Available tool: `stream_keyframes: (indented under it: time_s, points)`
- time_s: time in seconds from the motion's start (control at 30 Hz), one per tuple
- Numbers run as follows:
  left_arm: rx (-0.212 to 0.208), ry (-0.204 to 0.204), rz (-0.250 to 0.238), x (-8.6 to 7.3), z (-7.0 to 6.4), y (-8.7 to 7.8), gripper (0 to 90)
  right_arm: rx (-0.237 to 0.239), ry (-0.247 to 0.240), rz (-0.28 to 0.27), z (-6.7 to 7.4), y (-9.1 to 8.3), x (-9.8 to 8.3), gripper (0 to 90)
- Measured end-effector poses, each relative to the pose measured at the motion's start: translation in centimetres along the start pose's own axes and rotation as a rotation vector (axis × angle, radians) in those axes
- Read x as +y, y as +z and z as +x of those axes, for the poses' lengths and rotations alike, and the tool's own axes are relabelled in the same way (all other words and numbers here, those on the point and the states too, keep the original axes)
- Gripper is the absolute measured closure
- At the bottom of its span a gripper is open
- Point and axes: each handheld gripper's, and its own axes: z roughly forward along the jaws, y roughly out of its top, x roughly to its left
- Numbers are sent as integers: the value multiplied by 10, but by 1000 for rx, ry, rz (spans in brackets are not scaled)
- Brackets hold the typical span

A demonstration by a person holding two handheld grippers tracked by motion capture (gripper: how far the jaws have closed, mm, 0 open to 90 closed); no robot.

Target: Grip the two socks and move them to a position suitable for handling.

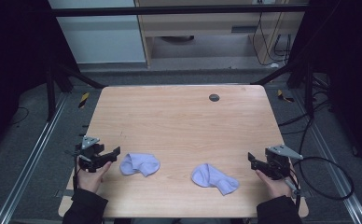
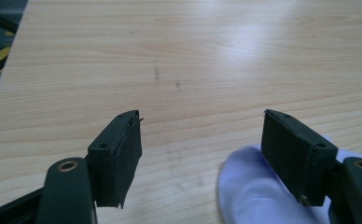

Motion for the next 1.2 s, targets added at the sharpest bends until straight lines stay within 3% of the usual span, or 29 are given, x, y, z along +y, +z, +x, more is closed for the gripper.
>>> stream_keyframes:
  time_s: [0.17,0.47,0.67,0.87,1.2]
  points:
    - [-40,14,-14,3,-17,-5,284,16,-7,13,4,-2,1,272]
    - [-116,82,-30,6,-54,-10,309,48,-61,37,21,-8,4,331]
    - [-142,117,-23,6,-73,-11,318,79,-104,42,34,-10,7,349]
    - [-165,133,-21,5,-89,-12,322,120,-113,35,45,-13,9,365]
    - [-202,186,-8,4,-116,-5,324,188,-164,79,63,-13,10,381]
